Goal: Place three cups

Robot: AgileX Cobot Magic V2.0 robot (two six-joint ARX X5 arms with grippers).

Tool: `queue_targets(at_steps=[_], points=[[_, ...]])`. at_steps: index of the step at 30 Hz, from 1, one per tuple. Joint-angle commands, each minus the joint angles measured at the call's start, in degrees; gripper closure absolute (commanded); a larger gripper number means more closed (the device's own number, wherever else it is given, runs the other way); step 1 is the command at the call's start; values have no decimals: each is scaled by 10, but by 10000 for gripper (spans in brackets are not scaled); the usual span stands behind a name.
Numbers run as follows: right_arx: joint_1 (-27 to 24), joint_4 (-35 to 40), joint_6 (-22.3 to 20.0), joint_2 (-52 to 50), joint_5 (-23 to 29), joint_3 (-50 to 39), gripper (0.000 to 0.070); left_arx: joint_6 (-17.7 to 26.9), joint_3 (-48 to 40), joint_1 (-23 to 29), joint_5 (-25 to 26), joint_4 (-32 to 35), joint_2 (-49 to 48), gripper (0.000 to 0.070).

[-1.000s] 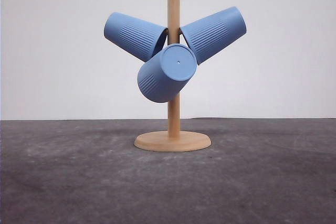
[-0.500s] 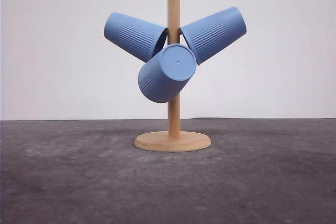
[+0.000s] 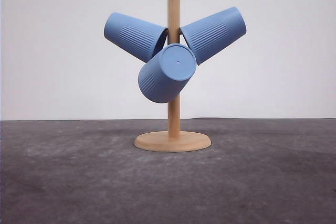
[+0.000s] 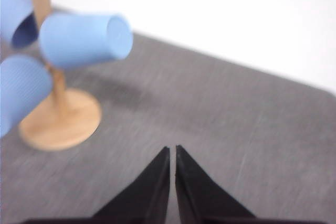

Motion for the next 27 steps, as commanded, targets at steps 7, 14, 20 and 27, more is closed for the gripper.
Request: queue_targets(at_steps=[7, 14, 20, 27], points=[[-69, 222, 46, -79, -36, -231, 686, 0, -8, 0, -2, -3, -1, 697], [-117, 322, 109, -180, -34, -424, 686, 0, -8, 0, -2, -3, -1, 697], [-119, 320, 118, -278, -30, -500, 686, 0, -8, 0, -2, -3, -1, 697], [-118, 291, 103, -312, -26, -511, 686, 0, -8, 0, -2, -3, -1, 697]])
